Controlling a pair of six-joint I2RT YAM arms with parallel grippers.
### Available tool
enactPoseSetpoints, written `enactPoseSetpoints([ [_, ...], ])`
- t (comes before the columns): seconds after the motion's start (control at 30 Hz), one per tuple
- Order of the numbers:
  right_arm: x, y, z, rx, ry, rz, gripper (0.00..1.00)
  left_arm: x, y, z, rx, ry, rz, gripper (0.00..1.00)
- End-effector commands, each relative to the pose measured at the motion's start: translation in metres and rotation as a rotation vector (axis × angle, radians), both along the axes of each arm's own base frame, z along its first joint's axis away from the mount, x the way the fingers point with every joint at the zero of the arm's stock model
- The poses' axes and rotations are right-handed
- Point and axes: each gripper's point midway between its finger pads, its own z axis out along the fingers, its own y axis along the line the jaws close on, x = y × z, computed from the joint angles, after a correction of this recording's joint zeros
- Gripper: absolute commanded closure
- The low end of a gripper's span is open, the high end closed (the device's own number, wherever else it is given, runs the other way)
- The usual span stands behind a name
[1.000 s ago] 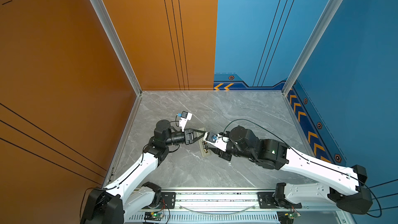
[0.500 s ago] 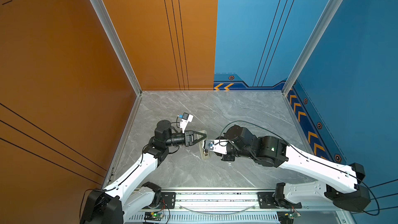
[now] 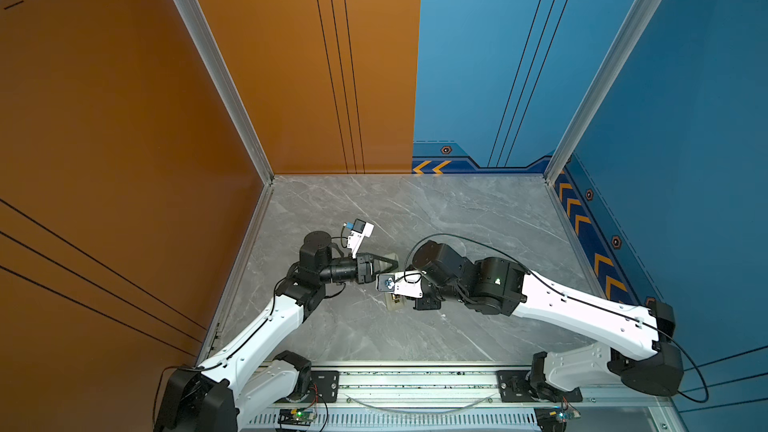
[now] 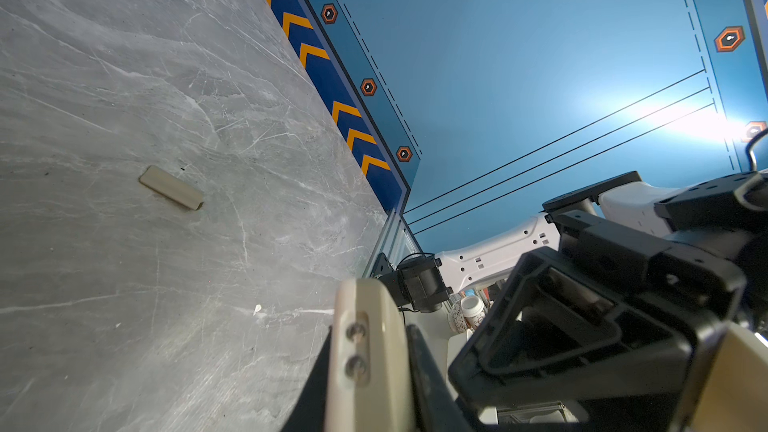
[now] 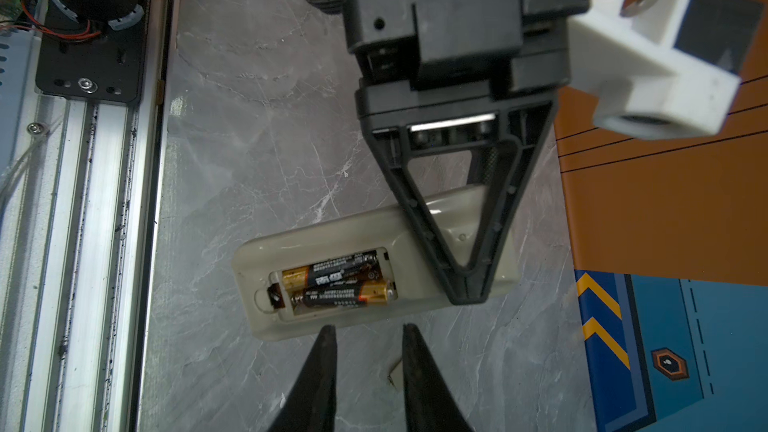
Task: Load the batteries into the remote control
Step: 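Open the right gripper, raise it, and reposition above the battery compartment, then press down along the second battery with closed right gripper tips while left holds remote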
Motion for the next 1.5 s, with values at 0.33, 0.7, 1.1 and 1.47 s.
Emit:
enactPoseSetpoints([
  [0.33,0.005,0.006,-0.004,-0.04,-0.002,-0.013,0.78,-0.01,-0.004,0.022,-0.021,-0.075,-0.05,1.0],
  [0.7,0.008,0.006,-0.01,-0.058,0.003,-0.023,0.82,-0.01,-0.005,0.023,-0.022,-0.079,-0.052,1.0],
  [1.1,0.012,0.006,-0.019,-0.115,0.008,-0.036,0.91,-0.01,-0.004,0.022,-0.019,-0.076,-0.051,1.0],
  [1.47,0.013,0.007,-0.027,-0.147,0.016,-0.032,0.93,-0.01,-0.004,0.023,-0.021,-0.082,-0.052,1.0],
])
